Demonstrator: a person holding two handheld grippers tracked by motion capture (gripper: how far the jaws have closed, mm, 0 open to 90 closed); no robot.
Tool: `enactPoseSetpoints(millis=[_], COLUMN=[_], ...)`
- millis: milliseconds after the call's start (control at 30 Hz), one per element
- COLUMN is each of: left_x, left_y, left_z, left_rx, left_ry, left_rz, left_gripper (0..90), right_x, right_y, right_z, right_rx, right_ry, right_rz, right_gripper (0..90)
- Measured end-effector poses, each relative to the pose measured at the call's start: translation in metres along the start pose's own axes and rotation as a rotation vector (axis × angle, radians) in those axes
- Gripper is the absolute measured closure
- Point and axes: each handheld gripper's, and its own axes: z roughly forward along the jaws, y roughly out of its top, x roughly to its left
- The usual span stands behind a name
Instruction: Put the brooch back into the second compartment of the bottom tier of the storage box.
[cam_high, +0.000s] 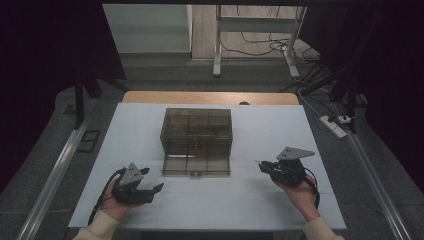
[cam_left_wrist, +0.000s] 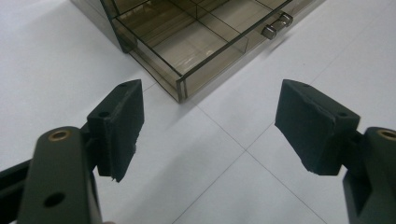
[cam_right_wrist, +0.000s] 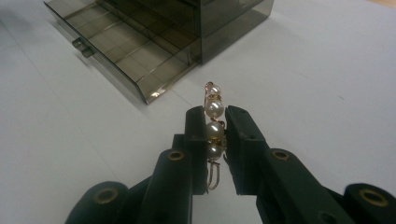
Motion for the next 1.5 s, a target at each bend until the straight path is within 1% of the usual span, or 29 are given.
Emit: enactPoseSetpoints(millis=[200, 267, 500, 700, 1233, 1500], left_x=[0.000, 0.000, -0.001, -0.001, -0.001, -0.001], left_y=[0.000, 0.000, 0.000, 0.000, 0.000, 0.000], left_z=[0.000, 0.000, 0.001, 0.001, 0.002, 0.002], left_rx=[0.001, 0.001, 0.005, 0.006, 0.007, 0.007], left_ry=[-0.002, -0.003, -0.008, -0.008, -0.008, -0.008], left_rz=[0.001, 0.001, 0.006, 0.008, 0.011, 0.011], left_gripper=[25.0, 24.9, 24.9, 24.9, 24.8, 24.7], right_x=[0.004, 0.006, 0.011, 0.015, 0.025, 0.030], right_y=[0.006, 0.008, 0.015, 0.020, 0.027, 0.032], right_z=[0.005, 0.007, 0.013, 0.018, 0.025, 0.031], right_rx=[-0.015, -0.027, -0.042, -0.059, -0.066, -0.064], right_ry=[0.011, 0.027, 0.043, 0.074, 0.084, 0.100], right_rz=[-0.019, -0.015, -0.029, -0.026, -0.053, -0.070], right_gripper=[77.5, 77.5, 77.5, 77.5, 77.5, 77.4])
